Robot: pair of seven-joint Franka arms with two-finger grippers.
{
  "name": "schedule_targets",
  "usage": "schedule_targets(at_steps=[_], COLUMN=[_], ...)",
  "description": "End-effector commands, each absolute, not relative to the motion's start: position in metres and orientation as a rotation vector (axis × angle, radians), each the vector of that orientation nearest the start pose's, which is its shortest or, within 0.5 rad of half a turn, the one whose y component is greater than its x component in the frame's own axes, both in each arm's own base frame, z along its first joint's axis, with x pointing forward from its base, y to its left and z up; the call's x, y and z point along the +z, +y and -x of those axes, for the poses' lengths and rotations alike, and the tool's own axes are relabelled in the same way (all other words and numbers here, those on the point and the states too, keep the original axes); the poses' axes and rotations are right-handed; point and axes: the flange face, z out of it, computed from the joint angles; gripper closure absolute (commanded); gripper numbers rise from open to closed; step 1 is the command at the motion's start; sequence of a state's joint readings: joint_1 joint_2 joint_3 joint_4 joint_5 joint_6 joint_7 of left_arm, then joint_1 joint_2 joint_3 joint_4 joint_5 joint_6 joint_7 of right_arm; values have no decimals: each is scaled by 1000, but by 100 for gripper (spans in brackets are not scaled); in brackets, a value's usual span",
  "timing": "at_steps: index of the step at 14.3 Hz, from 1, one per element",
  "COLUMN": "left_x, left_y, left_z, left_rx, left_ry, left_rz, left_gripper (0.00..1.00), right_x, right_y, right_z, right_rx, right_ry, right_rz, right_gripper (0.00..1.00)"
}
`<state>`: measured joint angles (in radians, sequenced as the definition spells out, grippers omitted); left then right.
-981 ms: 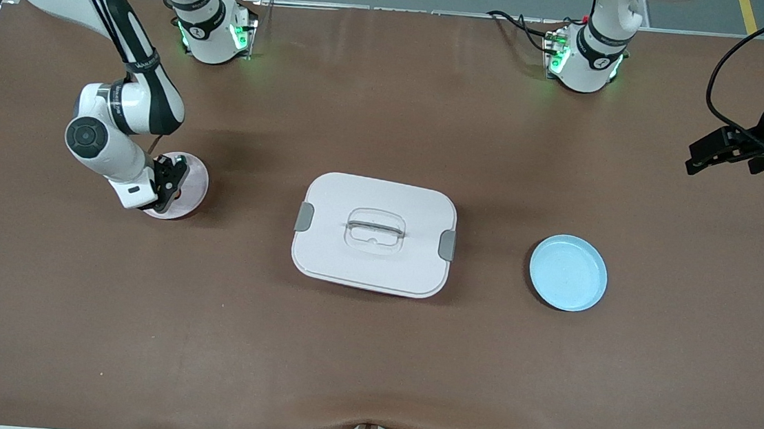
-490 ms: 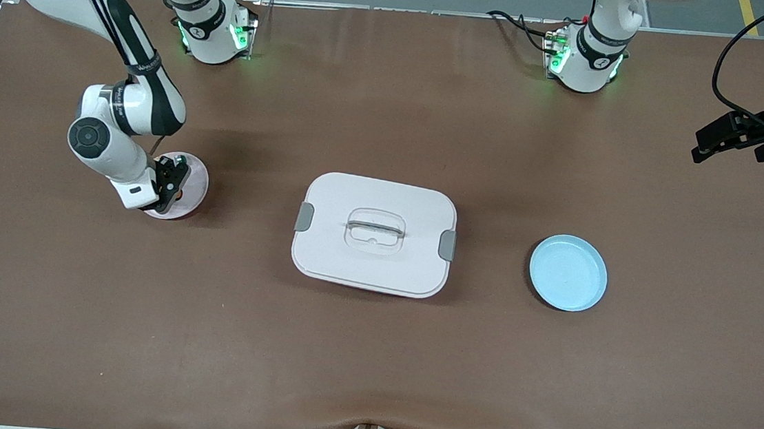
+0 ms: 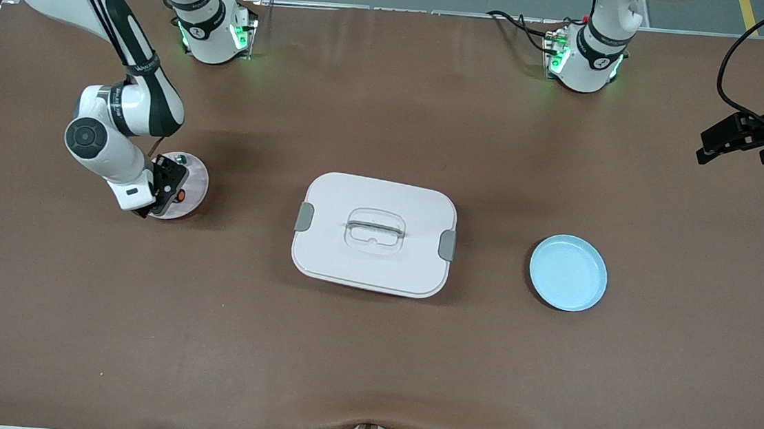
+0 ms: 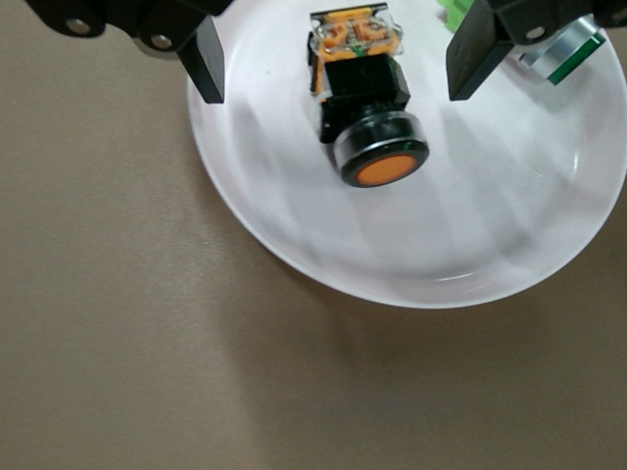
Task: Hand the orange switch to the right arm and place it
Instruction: 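Lower the switch with the right gripper onto the pink plate, then open the right gripper to release the switch on the plate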
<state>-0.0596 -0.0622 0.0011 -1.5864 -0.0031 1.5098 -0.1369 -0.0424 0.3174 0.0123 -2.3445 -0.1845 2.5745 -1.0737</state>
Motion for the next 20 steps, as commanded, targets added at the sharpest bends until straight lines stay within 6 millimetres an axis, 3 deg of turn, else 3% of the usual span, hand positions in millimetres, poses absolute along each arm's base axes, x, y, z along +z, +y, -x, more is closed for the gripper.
schedule_targets(at_steps=[1, 7, 12, 16, 17, 20], left_x=[648, 648, 647, 649, 648, 648], left_y=[-24, -16, -14, -16, -16, -15], left_z=[-523, -523, -524, -524, -524, -524], left_rx=[-2, 2, 21, 18, 21, 21], left_ry=[-112, -134, -143, -136, -138, -141], left_rz=[3165, 3174, 3172, 3172, 3171, 3172], left_gripper=[0, 0, 0, 0, 0, 0], right_x=[204, 205, 215, 230, 234, 248], right_y=[-16, -27, -26, -24, -23, -24], right_z=[-520, -522, -513, -514, -515, -518], right_rx=[182, 195, 243, 160, 141, 92], right_ry=[-1776, -1662, -1189, -417, -291, -252], right_rz=[2647, 2715, 2963, 3210, 3230, 3239], right_gripper=[0, 0, 0, 0, 0, 0])
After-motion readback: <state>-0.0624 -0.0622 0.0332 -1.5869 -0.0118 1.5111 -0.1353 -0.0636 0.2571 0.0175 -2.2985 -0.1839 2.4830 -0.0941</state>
